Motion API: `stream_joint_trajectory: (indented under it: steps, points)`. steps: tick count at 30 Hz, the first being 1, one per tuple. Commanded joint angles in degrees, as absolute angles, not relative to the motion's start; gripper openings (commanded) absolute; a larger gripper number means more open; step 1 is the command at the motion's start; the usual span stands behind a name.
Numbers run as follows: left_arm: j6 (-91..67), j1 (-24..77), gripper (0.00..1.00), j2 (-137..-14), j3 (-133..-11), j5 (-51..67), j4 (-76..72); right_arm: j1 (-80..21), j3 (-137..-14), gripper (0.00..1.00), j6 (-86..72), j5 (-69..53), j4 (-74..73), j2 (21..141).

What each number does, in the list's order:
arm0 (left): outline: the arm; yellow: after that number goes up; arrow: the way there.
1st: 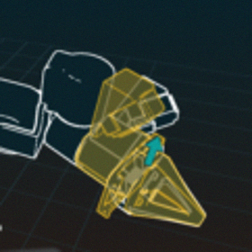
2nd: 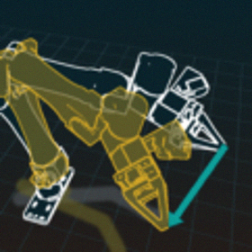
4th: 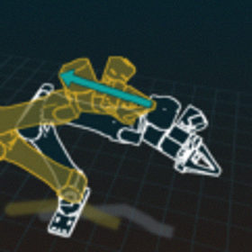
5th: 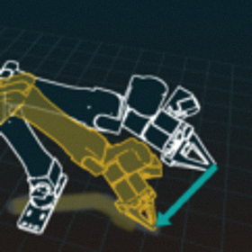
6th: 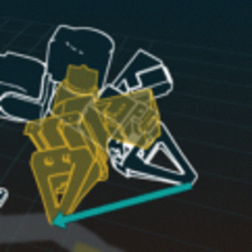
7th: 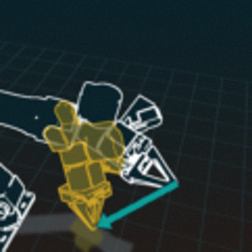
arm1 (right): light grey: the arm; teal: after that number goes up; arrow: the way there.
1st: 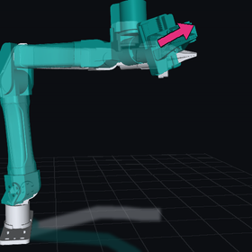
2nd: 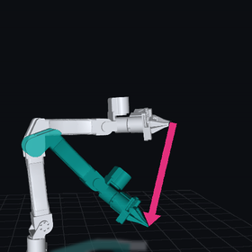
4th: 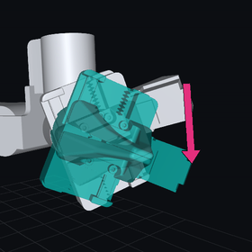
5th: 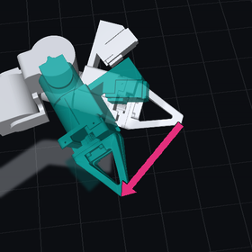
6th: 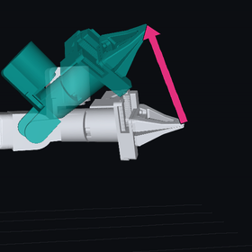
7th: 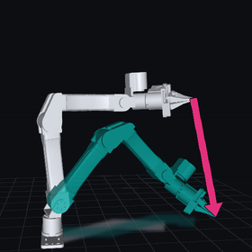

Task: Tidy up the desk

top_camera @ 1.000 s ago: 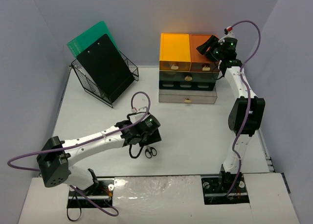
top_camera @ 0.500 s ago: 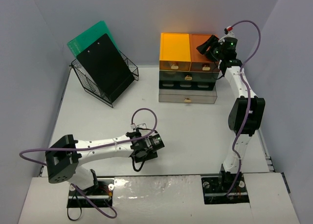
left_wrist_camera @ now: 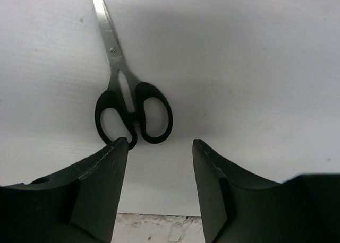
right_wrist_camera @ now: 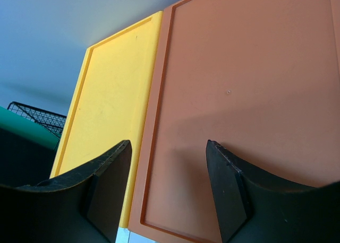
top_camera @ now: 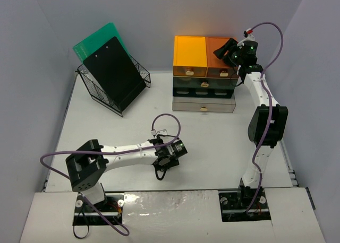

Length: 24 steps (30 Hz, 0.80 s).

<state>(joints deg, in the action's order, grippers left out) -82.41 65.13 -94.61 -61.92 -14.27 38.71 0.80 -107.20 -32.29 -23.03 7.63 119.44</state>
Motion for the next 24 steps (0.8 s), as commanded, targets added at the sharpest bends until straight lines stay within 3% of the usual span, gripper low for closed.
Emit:
stream_joint_trajectory:
  steps: [1, 24]
  points:
    - [-80.28, 64.0, 0.48, -94.86, -64.87, -16.64, 37.69, 1.41, -101.11, 0.56, -32.96, -21.88, -13.57, 124.4]
    - [-82.99, 63.65, 0.46, -92.79, -59.87, -17.29, 36.93, 1.58, -100.87, 0.56, -33.05, -22.32, -13.2, 125.07]
